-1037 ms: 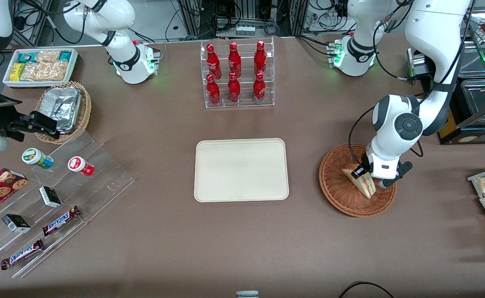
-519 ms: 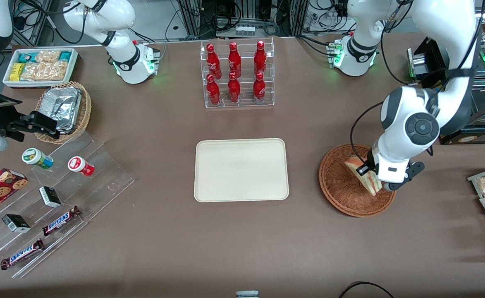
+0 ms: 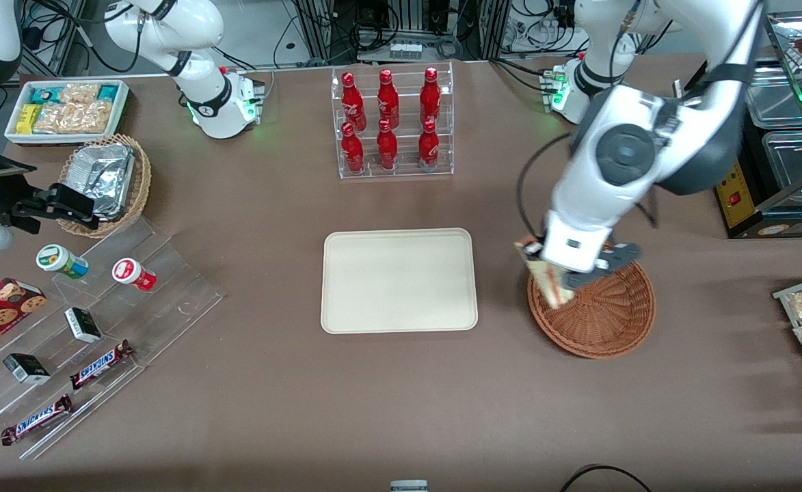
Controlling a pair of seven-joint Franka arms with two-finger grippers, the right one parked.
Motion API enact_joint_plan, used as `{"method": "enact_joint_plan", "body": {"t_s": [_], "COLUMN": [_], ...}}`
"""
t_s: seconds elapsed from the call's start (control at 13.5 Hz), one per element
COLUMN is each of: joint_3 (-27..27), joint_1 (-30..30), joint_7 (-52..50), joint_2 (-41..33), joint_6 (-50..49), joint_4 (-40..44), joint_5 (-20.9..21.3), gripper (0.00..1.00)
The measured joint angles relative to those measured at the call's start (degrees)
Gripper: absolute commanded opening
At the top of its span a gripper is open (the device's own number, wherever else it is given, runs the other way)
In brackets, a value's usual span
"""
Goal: Place sandwich from basket to tray
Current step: 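Carry the sandwich with the left gripper over the cream tray, then lower the sandwich onto the tray and open the left gripper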
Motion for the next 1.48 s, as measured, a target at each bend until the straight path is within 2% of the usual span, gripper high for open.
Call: {"method": "enact_joint_plan", "body": {"t_s": [0.22, 0.67, 0.96, 1.19, 1.48], "joint_3": [-0.01, 0.11, 0.17, 0.17, 0.18], "joint_1": [-7.37, -17.38, -18.88, -19.48, -19.91], "joint_7": [-1.83, -5.77, -6.19, -6.07, -4.32], "joint_2": [5.62, 20.78, 25.12, 27.59, 29.41], "joint_6": [0.23, 5.77, 10.86, 12.86, 18.02], "joint_4": [3.84, 14.20, 14.99, 14.98, 12.24], "joint_5": [0.45, 6.36, 8.08, 11.34, 13.25], "gripper": [0.00, 0.00, 0.00, 0.00, 0.00]}}
